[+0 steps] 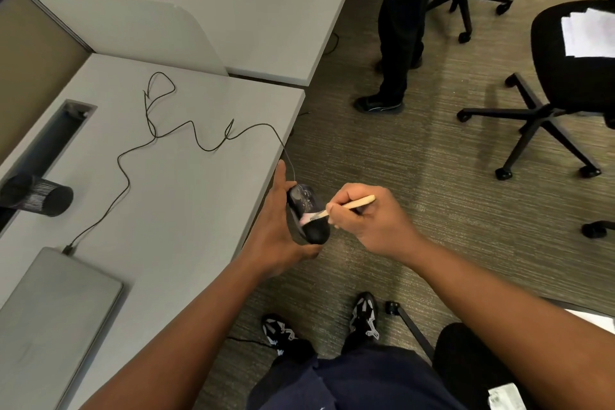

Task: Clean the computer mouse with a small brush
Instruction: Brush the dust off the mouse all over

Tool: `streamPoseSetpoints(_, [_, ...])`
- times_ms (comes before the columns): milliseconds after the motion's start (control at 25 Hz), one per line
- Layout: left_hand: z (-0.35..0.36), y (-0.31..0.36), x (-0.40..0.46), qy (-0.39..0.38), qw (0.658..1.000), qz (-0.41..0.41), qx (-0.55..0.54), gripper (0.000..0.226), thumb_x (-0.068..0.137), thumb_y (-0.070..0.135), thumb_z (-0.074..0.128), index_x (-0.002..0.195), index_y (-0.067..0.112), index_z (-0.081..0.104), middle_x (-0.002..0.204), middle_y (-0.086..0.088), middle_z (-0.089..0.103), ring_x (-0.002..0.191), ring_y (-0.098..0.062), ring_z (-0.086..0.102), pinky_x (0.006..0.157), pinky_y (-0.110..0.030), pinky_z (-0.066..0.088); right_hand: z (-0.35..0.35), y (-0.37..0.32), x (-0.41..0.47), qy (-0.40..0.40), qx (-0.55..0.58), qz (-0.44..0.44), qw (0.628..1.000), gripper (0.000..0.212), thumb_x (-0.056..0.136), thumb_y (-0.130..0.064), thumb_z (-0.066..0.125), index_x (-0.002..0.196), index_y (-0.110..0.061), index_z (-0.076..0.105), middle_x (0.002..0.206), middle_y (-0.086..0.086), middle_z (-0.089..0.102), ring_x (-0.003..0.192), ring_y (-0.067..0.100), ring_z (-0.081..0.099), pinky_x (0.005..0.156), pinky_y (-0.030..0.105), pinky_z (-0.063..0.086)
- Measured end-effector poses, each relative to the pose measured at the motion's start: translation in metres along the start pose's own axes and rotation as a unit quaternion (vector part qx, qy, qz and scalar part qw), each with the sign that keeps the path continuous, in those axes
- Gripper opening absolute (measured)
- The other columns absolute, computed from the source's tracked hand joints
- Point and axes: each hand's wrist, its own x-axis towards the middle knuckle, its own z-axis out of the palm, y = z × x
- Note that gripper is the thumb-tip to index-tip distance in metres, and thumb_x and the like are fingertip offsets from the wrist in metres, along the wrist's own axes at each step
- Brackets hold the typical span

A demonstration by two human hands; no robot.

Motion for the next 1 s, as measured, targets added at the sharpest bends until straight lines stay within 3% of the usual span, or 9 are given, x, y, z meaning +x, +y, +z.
streamPoseSetpoints(80, [0.000, 0.000, -0.002, 0.007, 1.000, -0.002, 0.002, 0.158, 0.053, 0.045, 0.096, 0.153, 0.067, -0.024, 0.155, 0.021, 0.037, 0.140, -0.001, 0.046, 0.099, 0.002, 0.036, -0.005, 0.002, 0.001, 0.044, -0.028, 0.001, 0.999, 0.015, 0.096, -0.014, 0.073, 0.081, -0.012, 0.075, 0.072, 0.008, 0.070, 0.061, 0.020, 0.058, 0.057, 0.035, 0.043])
streamPoseSetpoints(160, [0.000, 0.000, -0.004, 0.002, 1.000, 0.000, 0.001, 0.159, 0.053, 0.044, 0.097, 0.153, 0.067, -0.024, 0.157, 0.021, 0.036, 0.143, -0.003, 0.045, 0.103, -0.002, 0.034, -0.010, 0.000, 0.002, 0.065, -0.038, -0.010, 0.997, 0.015, 0.096, -0.016, 0.073, 0.082, -0.013, 0.075, 0.071, 0.009, 0.070, 0.062, 0.026, 0.060, 0.057, 0.038, 0.045])
streamPoseSetpoints(240, [0.000, 0.000, -0.006, -0.002, 1.000, 0.002, 0.000, 0.158, 0.054, 0.044, 0.097, 0.154, 0.066, -0.023, 0.156, 0.022, 0.036, 0.142, -0.001, 0.045, 0.103, -0.001, 0.034, -0.010, -0.003, 0.001, 0.024, -0.007, -0.026, 0.999, 0.014, 0.095, -0.022, 0.072, 0.084, -0.013, 0.075, 0.074, 0.008, 0.071, 0.065, 0.029, 0.063, 0.057, 0.039, 0.048])
streamPoseSetpoints(320, [0.001, 0.001, -0.006, -0.004, 1.000, 0.005, -0.001, 0.157, 0.055, 0.046, 0.095, 0.155, 0.065, -0.023, 0.152, 0.028, 0.036, 0.140, 0.004, 0.046, 0.102, 0.000, 0.036, -0.003, -0.005, -0.003, -0.026, 0.006, -0.023, 0.999, 0.014, 0.094, -0.023, 0.071, 0.086, -0.012, 0.075, 0.075, 0.007, 0.071, 0.061, 0.019, 0.061, 0.054, 0.031, 0.045])
streamPoseSetpoints(440, [0.001, 0.004, -0.008, -0.001, 1.000, 0.004, 0.002, 0.156, 0.055, 0.046, 0.096, 0.155, 0.066, -0.022, 0.153, 0.029, 0.035, 0.139, 0.007, 0.044, 0.103, -0.001, 0.034, -0.003, -0.001, -0.003, 0.003, -0.019, -0.009, 1.000, 0.013, 0.096, -0.016, 0.072, 0.084, -0.011, 0.075, 0.071, 0.007, 0.069, 0.058, 0.008, 0.054, 0.055, 0.025, 0.040])
streamPoseSetpoints(560, [0.001, 0.004, -0.013, 0.000, 1.000, 0.009, 0.005, 0.156, 0.055, 0.044, 0.097, 0.154, 0.068, -0.021, 0.160, 0.020, 0.035, 0.144, -0.001, 0.043, 0.109, -0.011, 0.035, -0.009, 0.000, -0.001, 0.054, -0.051, -0.019, 0.997, 0.014, 0.096, -0.015, 0.073, 0.082, -0.013, 0.075, 0.069, 0.005, 0.069, 0.058, 0.015, 0.056, 0.055, 0.029, 0.042])
streamPoseSetpoints(720, [0.001, 0.006, -0.014, 0.000, 1.000, 0.013, 0.002, 0.155, 0.056, 0.039, 0.095, 0.156, 0.065, -0.021, 0.159, 0.017, 0.037, 0.146, -0.003, 0.044, 0.115, -0.023, 0.041, 0.004, -0.004, -0.005, -0.004, -0.001, -0.037, 0.999, 0.013, 0.095, -0.022, 0.071, 0.085, -0.015, 0.077, 0.076, 0.003, 0.071, 0.064, 0.018, 0.061, 0.058, 0.029, 0.045])
streamPoseSetpoints(880, [0.001, 0.008, -0.016, 0.005, 1.000, 0.008, 0.004, 0.156, 0.054, 0.041, 0.095, 0.157, 0.066, -0.020, 0.162, 0.019, 0.034, 0.149, -0.007, 0.042, 0.118, -0.031, 0.040, -0.004, 0.001, -0.001, 0.069, -0.039, -0.003, 0.997, 0.016, 0.096, -0.017, 0.072, 0.080, -0.015, 0.074, 0.071, 0.008, 0.070, 0.062, 0.017, 0.059, 0.057, 0.039, 0.046])
streamPoseSetpoints(1000, [0.002, 0.008, -0.018, 0.002, 1.000, 0.012, 0.004, 0.156, 0.053, 0.046, 0.094, 0.158, 0.063, -0.020, 0.162, 0.019, 0.035, 0.149, -0.007, 0.042, 0.120, -0.036, 0.042, -0.010, -0.003, 0.002, 0.054, 0.017, -0.014, 0.998, 0.015, 0.095, -0.024, 0.072, 0.083, -0.015, 0.075, 0.076, 0.010, 0.073, 0.071, 0.037, 0.068, 0.064, 0.054, 0.055])
